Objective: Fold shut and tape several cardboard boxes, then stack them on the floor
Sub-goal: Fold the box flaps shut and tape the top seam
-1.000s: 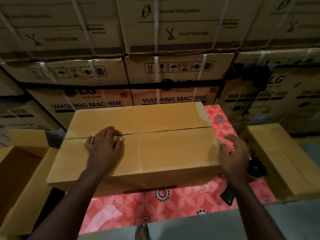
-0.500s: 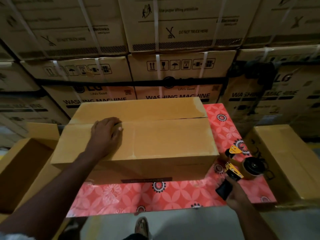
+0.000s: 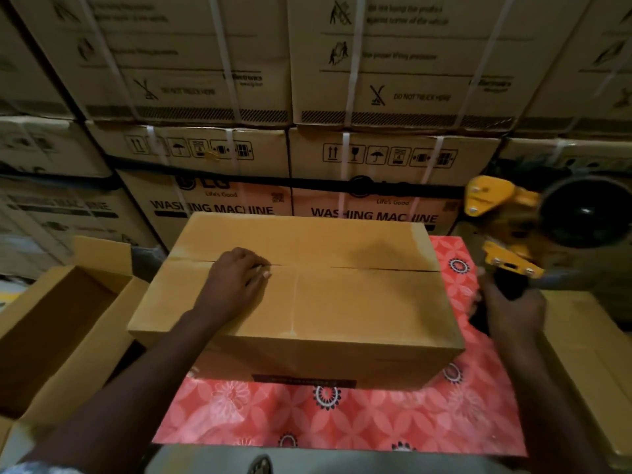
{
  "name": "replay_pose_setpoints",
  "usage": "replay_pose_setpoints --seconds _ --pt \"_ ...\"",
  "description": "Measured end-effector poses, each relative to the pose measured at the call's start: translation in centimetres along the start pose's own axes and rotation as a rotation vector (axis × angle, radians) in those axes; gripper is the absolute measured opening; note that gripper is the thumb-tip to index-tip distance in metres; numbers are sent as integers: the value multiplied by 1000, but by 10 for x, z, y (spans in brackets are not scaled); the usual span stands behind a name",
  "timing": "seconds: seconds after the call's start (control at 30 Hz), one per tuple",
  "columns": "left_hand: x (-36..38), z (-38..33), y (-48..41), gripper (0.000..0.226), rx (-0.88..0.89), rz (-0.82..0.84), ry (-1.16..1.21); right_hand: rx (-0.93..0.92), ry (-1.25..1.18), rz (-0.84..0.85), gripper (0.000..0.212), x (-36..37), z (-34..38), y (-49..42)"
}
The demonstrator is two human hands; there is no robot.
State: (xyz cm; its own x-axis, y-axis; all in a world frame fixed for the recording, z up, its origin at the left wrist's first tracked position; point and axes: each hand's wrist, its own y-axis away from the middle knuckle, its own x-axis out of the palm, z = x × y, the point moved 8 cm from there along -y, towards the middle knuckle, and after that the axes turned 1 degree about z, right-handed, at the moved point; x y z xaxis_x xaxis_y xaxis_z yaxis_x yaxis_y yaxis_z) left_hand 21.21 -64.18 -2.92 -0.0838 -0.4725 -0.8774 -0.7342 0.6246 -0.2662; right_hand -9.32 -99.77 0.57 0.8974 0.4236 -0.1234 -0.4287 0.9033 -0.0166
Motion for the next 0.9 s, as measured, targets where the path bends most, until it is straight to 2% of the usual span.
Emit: replay_pose_setpoints --seconds 0.07,0.13,0.27,0.37,0.43,0.53,0.57,0.63,0.7,0.73,0.77,0.83,0.9 --pt "-1 7 -3 31 20 23 11 -9 20 208 16 53 26 7" --pt "-4 13 -7 33 44 58 57 -90 146 383 11 109 43 14" --pt "-16 27 -9 33 61 174 269 -166 339 611 11 231 54 45" --pt "-32 49 -6 49 48 212 240 -135 398 745 13 305 45 71" --pt "-43 80 -1 52 -25 190 201 -124 400 805 12 340 44 84" --pt "-61 120 8 30 -121 157 224 -157 414 860 13 374 49 97" --pt "-69 129 11 25 -144 117 250 -160 408 879 13 381 52 101" --pt "-91 146 18 22 -232 -73 347 -161 401 924 12 394 57 109" --pt "-114 163 32 18 -425 -315 551 -162 418 977 12 404 60 116" --pt "-116 173 39 16 -541 -380 747 -162 435 999 13 408 62 118" --pt "-112 178 43 15 -651 -377 1002 -169 451 1019 14 413 63 120" --pt "-95 175 44 22 -819 -236 1474 -192 455 1064 11 422 66 124" --pt "-84 170 45 34 -923 -68 1722 -236 440 1104 12 434 69 129"
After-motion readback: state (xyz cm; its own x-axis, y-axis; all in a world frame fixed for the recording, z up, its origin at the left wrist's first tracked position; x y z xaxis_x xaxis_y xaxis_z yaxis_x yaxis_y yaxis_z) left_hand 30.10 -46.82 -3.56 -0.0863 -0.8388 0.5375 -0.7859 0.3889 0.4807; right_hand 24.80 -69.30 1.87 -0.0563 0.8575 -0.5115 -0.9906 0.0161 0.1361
